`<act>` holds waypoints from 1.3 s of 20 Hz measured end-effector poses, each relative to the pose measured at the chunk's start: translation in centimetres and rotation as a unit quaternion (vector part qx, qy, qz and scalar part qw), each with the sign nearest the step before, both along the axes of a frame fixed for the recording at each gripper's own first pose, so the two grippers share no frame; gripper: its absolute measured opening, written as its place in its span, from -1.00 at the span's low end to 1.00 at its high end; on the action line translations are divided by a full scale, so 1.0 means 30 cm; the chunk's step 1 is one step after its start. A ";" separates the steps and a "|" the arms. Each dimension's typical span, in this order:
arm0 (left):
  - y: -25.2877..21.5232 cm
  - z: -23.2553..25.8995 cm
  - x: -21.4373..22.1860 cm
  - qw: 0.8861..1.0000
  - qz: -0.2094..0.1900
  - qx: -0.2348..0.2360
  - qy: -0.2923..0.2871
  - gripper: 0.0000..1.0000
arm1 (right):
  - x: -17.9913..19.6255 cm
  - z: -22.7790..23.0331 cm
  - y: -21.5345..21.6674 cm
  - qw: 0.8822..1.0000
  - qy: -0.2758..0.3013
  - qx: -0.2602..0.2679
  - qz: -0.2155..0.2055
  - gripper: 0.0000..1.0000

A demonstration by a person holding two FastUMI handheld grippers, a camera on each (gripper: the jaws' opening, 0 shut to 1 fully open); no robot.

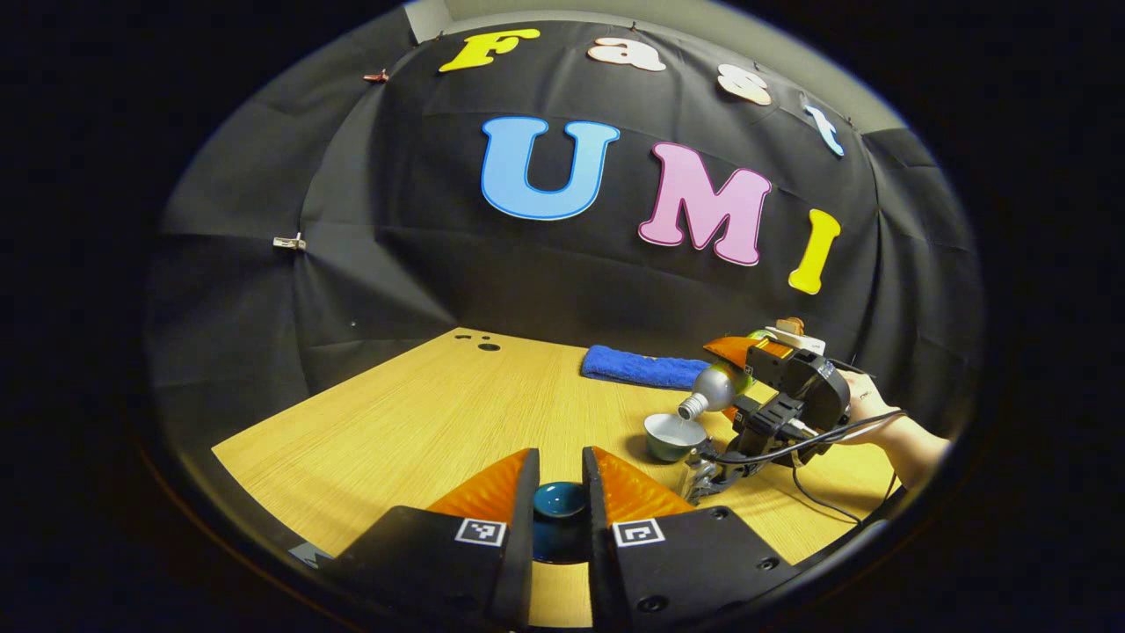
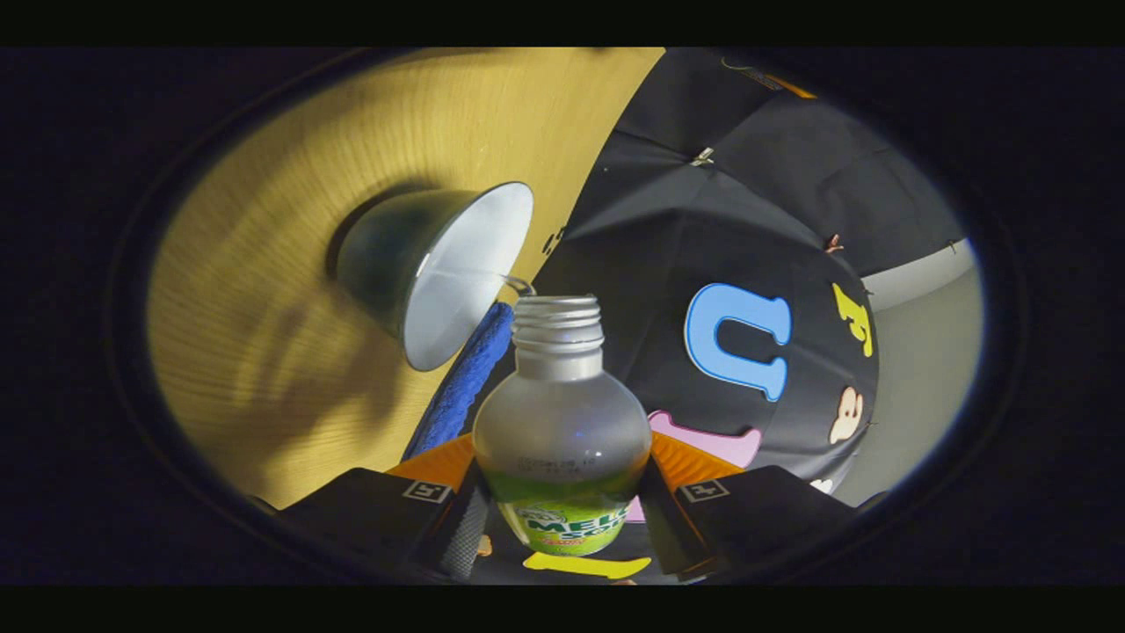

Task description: Open the teacup lid with one hand, grasp the water bottle and pour water into the teacup with the other hand; after pouring, place the water bottle on the coaster and then close the teacup lid.

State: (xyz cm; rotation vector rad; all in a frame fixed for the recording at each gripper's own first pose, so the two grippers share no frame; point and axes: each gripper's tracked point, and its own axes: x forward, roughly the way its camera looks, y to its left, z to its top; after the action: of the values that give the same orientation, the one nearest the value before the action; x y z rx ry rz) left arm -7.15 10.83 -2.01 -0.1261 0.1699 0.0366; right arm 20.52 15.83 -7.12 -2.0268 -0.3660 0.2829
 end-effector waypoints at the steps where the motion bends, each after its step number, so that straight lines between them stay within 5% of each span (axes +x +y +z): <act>1: 0.002 -0.001 0.003 1.000 0.001 0.000 -0.001 -0.40 | 0.002 0.002 -0.006 1.000 0.001 0.002 -0.001 0.56; 18: -0.045 0.020 0.011 1.000 0.002 0.003 -0.002 -0.40 | -0.016 0.043 -0.003 1.000 -0.005 0.018 0.009 0.57; 23: -0.065 0.028 0.009 1.000 0.002 0.002 -0.005 -0.34 | -0.002 0.041 -0.066 0.989 0.062 0.129 -0.037 0.58; 26: -0.081 0.022 0.012 1.000 0.001 -0.003 -0.004 -0.34 | -0.005 0.020 -0.078 0.967 0.117 0.218 -0.055 0.58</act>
State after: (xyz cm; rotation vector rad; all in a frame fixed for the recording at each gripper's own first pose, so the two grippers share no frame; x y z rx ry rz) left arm -6.78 8.40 -1.35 -0.1326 0.1612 0.0377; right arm 20.36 13.49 -6.53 -1.5544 -0.1486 0.3352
